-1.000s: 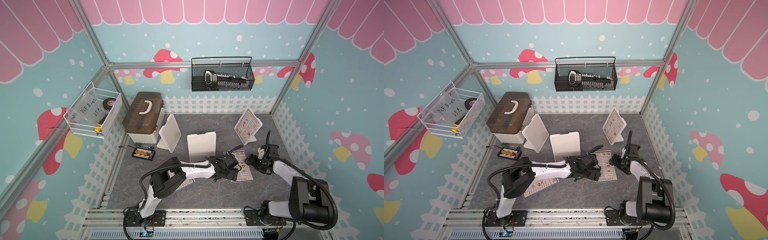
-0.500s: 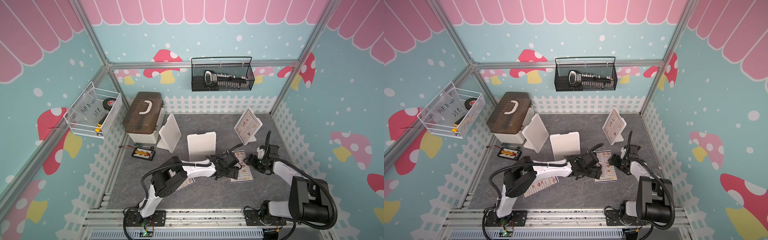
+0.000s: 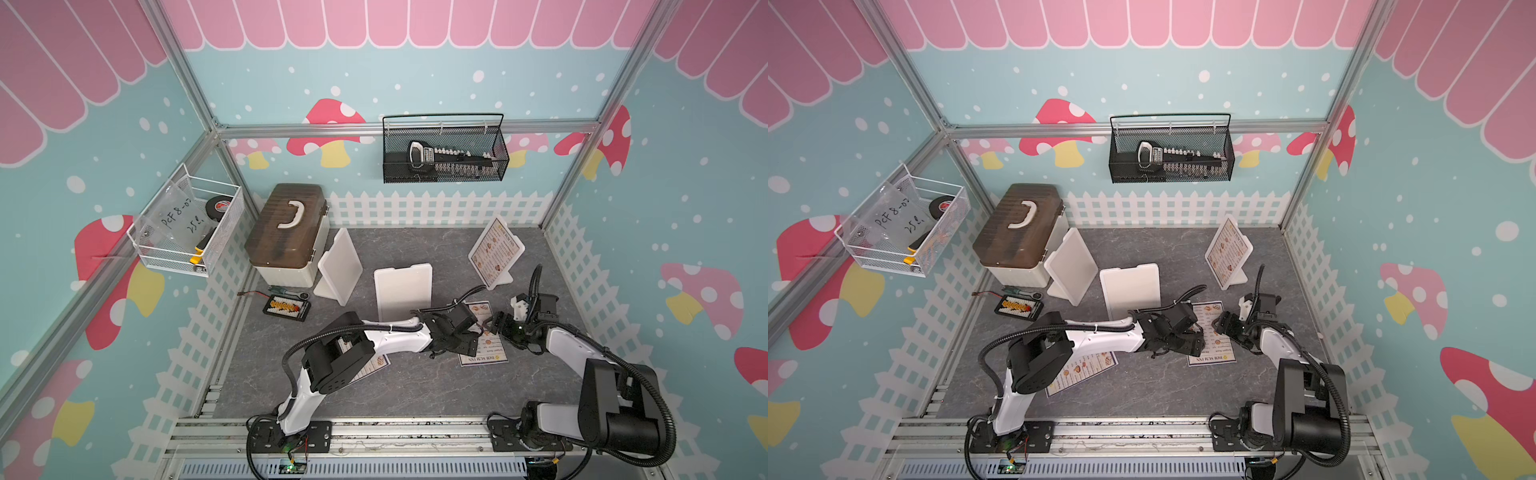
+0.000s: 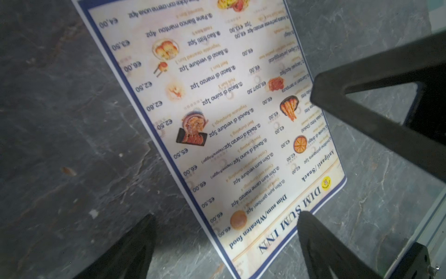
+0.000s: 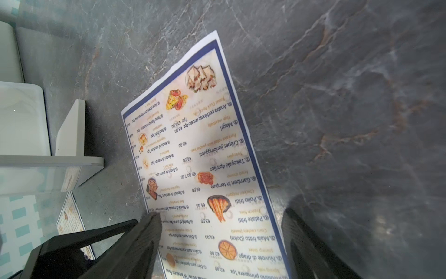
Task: Insert the menus into the narrow rack
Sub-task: Pick up the menu from the center of the board.
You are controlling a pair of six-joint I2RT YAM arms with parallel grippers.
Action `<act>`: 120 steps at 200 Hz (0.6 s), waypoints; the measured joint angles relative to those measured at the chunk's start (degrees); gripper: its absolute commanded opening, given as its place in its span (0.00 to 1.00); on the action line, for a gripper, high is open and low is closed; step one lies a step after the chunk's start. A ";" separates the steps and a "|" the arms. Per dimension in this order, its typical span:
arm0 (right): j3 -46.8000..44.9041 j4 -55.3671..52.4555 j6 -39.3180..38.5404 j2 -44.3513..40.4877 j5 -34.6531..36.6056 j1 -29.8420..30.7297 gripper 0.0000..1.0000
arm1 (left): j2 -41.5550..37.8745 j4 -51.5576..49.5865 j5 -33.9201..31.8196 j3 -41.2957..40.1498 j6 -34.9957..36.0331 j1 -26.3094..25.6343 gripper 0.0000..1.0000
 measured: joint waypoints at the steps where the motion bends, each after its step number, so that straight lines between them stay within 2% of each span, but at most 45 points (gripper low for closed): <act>1: 0.00 0.00 0.00 0.00 -0.02 0.00 0.79 | 0.00 0.02 0.00 0.00 0.00 0.02 0.91; 50: -0.31 0.20 0.46 0.00 -1.62 0.00 0.78 | 0.00 0.42 0.92 0.00 -0.20 0.33 0.92; 72: -0.48 0.22 0.70 0.04 -1.99 0.00 0.72 | 0.20 1.03 1.38 0.00 -0.39 0.48 0.89; 120: -0.70 0.37 1.11 0.70 -3.21 0.00 0.66 | 0.70 2.54 2.36 0.11 -0.74 0.81 0.87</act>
